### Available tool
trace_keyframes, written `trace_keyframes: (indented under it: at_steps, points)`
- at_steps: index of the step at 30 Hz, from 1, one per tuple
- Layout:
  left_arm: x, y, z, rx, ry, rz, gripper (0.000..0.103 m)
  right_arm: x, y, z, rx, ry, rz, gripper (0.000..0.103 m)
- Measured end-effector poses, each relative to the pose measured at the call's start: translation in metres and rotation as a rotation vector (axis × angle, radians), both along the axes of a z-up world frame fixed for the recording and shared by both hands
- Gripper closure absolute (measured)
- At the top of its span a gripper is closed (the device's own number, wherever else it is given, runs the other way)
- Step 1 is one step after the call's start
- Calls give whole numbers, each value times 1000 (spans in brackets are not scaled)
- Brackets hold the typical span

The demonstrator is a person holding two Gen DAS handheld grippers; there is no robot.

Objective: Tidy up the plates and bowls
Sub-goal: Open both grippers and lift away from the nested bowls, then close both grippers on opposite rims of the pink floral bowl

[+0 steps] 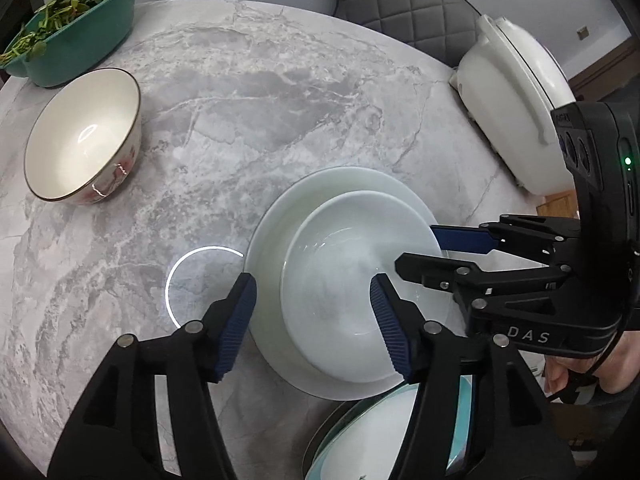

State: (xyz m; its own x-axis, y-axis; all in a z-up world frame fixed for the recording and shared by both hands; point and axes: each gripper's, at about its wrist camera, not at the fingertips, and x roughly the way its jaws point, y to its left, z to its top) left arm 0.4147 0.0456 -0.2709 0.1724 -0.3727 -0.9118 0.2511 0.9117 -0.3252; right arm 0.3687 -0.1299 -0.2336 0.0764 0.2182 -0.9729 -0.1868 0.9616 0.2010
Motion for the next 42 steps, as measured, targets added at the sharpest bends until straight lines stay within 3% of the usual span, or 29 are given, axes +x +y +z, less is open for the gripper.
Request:
trace_keyframes:
  at_steps: [5,6,9,12,14,15,18,19,20,22,30,34,37,39,42]
  points:
    - [-6,29,22,-117,-17,70,34,2,-10,30,26,-58,-24,44]
    - [-6,39,27,-150,-25,86,28,4,-12,37,52,-75,-32,42]
    - [-5,79,39,-193,-48,162,15,18,-15,62,161,-125,-56,32]
    - [7,132,41,-204,-43,258,15,38,-9,81,308,-158,-90,16]
    - [14,164,41,-193,-41,318,14,53,1,90,385,-185,-115,16]
    - [19,179,41,-193,-41,346,8,60,8,92,395,-196,-113,16]
    - [36,212,37,-194,-34,387,3,86,38,86,355,-185,-88,16]
    - [45,219,34,-190,-22,386,3,96,49,79,349,-157,-78,21]
    - [55,221,31,-187,-17,370,3,106,58,71,343,-131,-78,29]
    - [72,224,25,-143,-13,356,3,124,77,52,340,-65,-73,35]
    - [127,213,-16,0,45,252,4,150,132,-13,318,92,-45,42]
    - [142,219,-31,-6,66,257,4,157,141,-32,313,124,-51,45]
    - [152,219,-39,8,70,242,12,161,142,-42,314,144,-69,46]
    - [158,216,-44,11,77,228,31,164,140,-49,324,161,-88,49]
    - [164,213,-54,13,97,223,50,166,139,-56,323,167,-106,52]
